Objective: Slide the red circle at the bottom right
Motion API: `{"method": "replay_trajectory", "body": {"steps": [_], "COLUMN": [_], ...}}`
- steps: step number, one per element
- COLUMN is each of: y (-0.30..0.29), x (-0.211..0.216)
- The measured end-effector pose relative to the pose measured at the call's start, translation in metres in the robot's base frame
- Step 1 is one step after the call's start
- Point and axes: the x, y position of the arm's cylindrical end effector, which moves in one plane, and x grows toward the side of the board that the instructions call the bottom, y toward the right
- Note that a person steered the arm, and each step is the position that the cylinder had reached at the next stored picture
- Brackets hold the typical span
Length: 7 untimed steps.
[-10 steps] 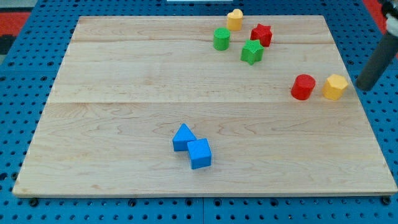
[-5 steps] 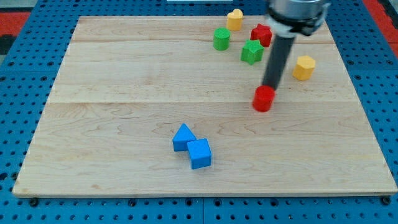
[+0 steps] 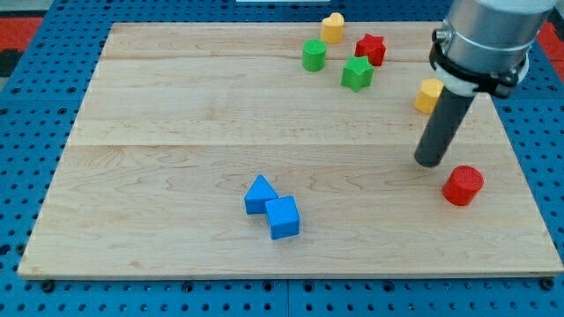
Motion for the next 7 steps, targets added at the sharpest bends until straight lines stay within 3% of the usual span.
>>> {"method": "replay_trajectory", "body": {"steps": [2,3,4,6,7], "y": [0.037,0.057,0.081,0.032,0.083], "x": [0.034,0.018,0.038,0.082,0.026]}}
